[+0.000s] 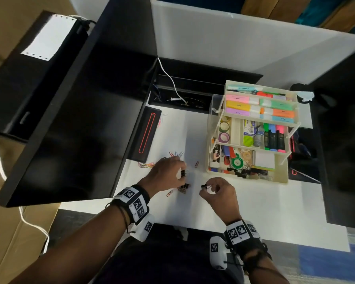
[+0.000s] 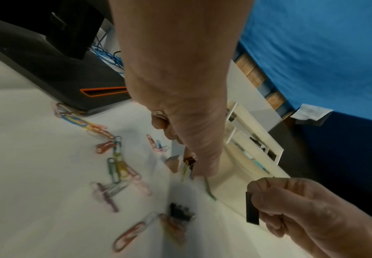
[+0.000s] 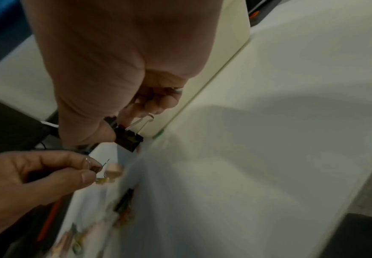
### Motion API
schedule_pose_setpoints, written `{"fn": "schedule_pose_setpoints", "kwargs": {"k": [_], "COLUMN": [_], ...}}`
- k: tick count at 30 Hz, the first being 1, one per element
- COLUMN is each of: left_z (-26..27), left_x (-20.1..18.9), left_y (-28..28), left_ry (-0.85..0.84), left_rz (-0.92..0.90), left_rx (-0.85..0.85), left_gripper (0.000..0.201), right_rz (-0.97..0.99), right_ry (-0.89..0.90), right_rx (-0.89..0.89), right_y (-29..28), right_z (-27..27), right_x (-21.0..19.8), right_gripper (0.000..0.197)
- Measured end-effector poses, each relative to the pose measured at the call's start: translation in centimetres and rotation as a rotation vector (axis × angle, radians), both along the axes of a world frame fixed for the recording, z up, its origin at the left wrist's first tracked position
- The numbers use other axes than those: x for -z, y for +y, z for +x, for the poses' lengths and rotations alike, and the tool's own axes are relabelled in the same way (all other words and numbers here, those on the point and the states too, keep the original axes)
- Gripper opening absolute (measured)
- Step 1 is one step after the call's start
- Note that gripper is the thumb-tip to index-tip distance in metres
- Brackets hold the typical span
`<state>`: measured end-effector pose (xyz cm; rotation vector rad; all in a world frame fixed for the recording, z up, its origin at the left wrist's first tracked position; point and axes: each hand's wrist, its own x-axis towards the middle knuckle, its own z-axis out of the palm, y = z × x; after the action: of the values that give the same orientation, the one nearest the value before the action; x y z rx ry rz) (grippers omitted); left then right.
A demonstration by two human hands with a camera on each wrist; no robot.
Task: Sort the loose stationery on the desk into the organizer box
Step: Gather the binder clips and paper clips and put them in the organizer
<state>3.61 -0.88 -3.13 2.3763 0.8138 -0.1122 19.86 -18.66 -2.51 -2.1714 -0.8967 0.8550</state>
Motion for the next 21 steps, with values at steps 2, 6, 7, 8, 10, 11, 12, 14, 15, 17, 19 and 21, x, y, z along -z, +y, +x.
{"fn": "schedule_pose_setpoints", "kwargs": {"k": [2,6,7,8,10,11,12,14,15,17,19,21], "left_z": [1.0,4.4,5.6,6.9,9.5,10.7,11.9,13.9,14.6,15.9,16.8,17.5], "left_x": [-0.4,-2.9,-3.4,-4.0,-4.7,-4.9,-5.0,-4.7,-4.4,-3.8,-3.2,-2.4], "left_y": [-0.2,-0.9,-1.3,-1.6,-2.4,-2.8,-3.1,-3.8,-4.1,-4.7,-5.3,-5.7], "left_ry": [-0.094,-0.240,-0.267,-0.284,-0.288,-0.274,-0.251,-0.199,-0.179,-0.147,-0.116,-0.074], "left_rz": [-0.011,-0.021,-0.028,-0.043,-0.085,-0.102,-0.113,-0.126,-0.130,-0.137,-0.145,-0.164], "left_rx": [-0.050,-0.040,-0.038,-0.038,-0.040,-0.036,-0.033,-0.027,-0.025,-0.026,-0.014,0.005], "left_gripper": [0.031,0.029,0.030,0.031,0.030,0.029,0.028,0.027,0.026,0.023,0.020,0.016], "right_rz": [0.070,0.180,0.167,0.135,0.053,0.015,-0.017,-0.070,-0.105,-0.151,-0.152,-0.153], "right_ry": [-0.034,-0.131,-0.152,-0.169,-0.202,-0.223,-0.245,-0.317,-0.346,-0.346,-0.336,-0.343], "right_rx": [0.069,0.271,0.307,0.327,0.295,0.262,0.220,0.106,0.054,0.008,-0.024,-0.107], "right_y": [-0.2,-0.4,-0.4,-0.4,-0.4,-0.3,-0.3,-0.1,-0.1,-0.1,-0.4,-0.7], "right_z": [1.2,6.1,7.6,9.1,11.8,12.7,13.3,13.8,13.8,13.6,13.9,14.6], "right_x": [-1.2,-3.4,-3.4,-3.1,-2.2,-1.8,-1.4,-1.0,-0.8,-0.5,-0.2,0.0], "right_gripper": [0.025,0.025,0.025,0.024,0.021,0.021,0.021,0.021,0.021,0.024,0.024,0.017]}}
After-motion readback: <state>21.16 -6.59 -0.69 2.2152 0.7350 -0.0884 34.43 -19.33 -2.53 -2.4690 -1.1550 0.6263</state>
